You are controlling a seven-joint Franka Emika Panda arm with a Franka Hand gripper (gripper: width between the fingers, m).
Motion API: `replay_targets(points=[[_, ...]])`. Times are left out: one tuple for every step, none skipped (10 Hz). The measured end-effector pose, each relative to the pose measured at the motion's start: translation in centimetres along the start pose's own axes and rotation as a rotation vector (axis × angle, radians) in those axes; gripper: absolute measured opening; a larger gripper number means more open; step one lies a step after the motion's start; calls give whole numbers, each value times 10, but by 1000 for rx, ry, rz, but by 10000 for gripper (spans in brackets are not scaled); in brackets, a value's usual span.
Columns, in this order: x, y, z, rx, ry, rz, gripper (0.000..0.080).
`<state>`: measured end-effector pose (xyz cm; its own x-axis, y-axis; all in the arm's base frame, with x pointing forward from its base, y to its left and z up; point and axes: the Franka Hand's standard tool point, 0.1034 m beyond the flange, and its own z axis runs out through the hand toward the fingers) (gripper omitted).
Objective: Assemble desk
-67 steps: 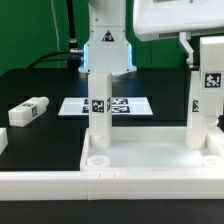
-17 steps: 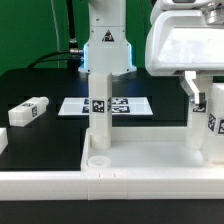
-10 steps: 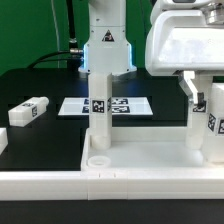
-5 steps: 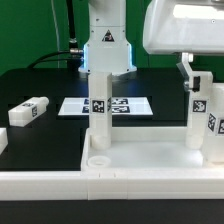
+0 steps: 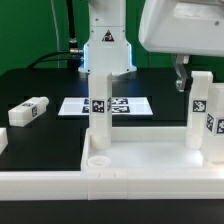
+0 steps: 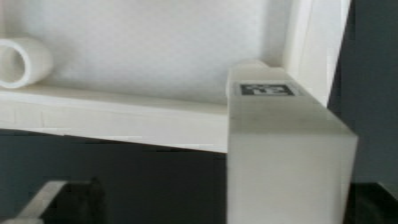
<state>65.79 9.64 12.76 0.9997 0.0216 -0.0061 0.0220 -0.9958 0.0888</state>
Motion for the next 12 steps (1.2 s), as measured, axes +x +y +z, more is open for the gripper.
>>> replay_targets(points=[[-1, -7, 5, 4, 2, 13, 649], [-1, -14, 8, 10, 12, 23, 649], [-1, -20, 12, 17, 30, 39, 649], [-4, -21, 16, 15, 31, 43, 649], [-4, -20, 16, 16, 31, 55, 649], [-4, -20, 16, 16, 30, 56, 557], [-4, -20, 16, 17, 30, 93, 557], [-4, -20, 16, 19, 29, 190, 362], [-3, -20, 16, 19, 29, 257, 288], [-3, -20, 16, 20, 29, 320, 288], [-3, -19, 16, 21, 28, 376, 288], [-3, -19, 16, 22, 28, 456, 288]])
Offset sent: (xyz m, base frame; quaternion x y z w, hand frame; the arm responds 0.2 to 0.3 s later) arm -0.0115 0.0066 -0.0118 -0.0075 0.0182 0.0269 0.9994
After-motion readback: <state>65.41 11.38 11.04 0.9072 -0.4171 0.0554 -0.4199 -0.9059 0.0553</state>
